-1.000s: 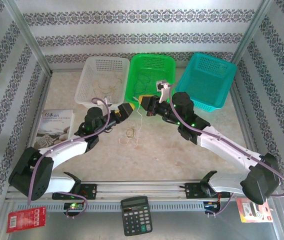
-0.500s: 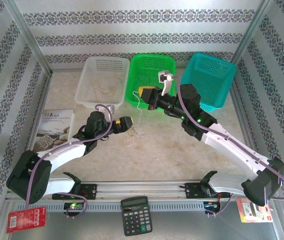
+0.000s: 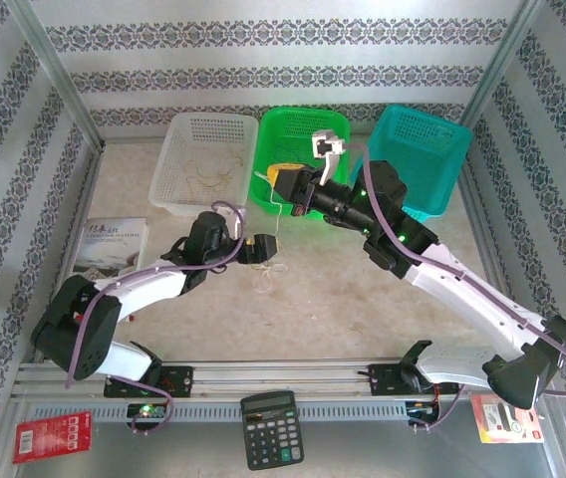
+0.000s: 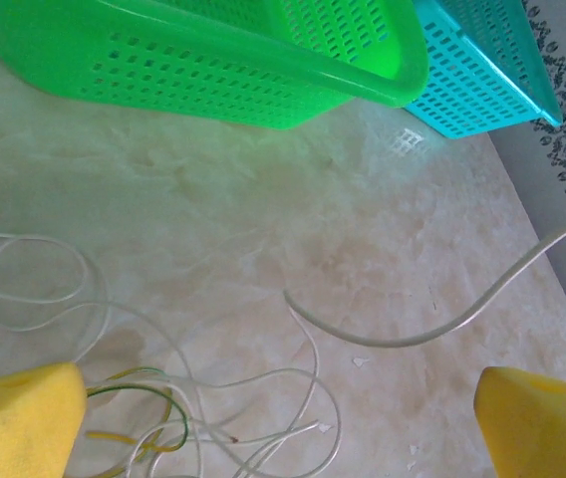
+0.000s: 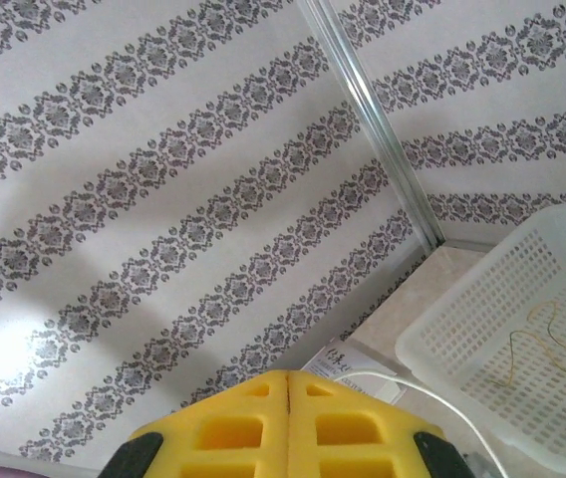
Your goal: Untangle the cables
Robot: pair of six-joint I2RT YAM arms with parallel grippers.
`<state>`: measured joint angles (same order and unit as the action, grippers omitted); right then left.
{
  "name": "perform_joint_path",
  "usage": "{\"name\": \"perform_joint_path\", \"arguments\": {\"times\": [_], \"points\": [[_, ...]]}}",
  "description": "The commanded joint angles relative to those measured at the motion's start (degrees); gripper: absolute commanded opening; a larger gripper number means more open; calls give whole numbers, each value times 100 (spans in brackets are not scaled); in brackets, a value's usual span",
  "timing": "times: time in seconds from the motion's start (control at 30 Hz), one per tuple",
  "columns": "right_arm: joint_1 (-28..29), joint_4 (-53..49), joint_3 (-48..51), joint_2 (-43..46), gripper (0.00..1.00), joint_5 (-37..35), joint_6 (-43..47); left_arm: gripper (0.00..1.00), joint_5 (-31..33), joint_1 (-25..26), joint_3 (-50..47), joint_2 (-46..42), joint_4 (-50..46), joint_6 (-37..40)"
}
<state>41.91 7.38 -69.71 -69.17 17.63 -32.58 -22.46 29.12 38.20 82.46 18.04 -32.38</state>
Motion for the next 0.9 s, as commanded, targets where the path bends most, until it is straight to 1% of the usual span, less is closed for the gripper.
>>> {"name": "perform_joint_path", "arguments": {"times": [0.0,0.13,0.23,0.3,0.47,0.57,0.8,0.87], "points": [[97,38,-291,26,0,105,76,100,-64,133,259,292,214,188],[99,-29,-555,13,0,108,98,100,-33,197,248,582,337,171],[104,-167,-844,-6,0,58,196,96,-26,208,111,697,460,142],[75,-255,-1063,-45,0,30,271,93,-18,214,16,760,528,135],[-41,-396,-1797,-256,0,47,389,77,-10,225,-149,932,654,111],[-136,-546,-2332,-406,0,48,480,71,-30,226,-179,1047,682,113],[-403,-738,-3509,-698,0,15,542,58,-26,229,-243,1279,777,109],[-486,-759,-3814,-751,0,-31,575,57,-16,225,-273,1329,802,109]]}}
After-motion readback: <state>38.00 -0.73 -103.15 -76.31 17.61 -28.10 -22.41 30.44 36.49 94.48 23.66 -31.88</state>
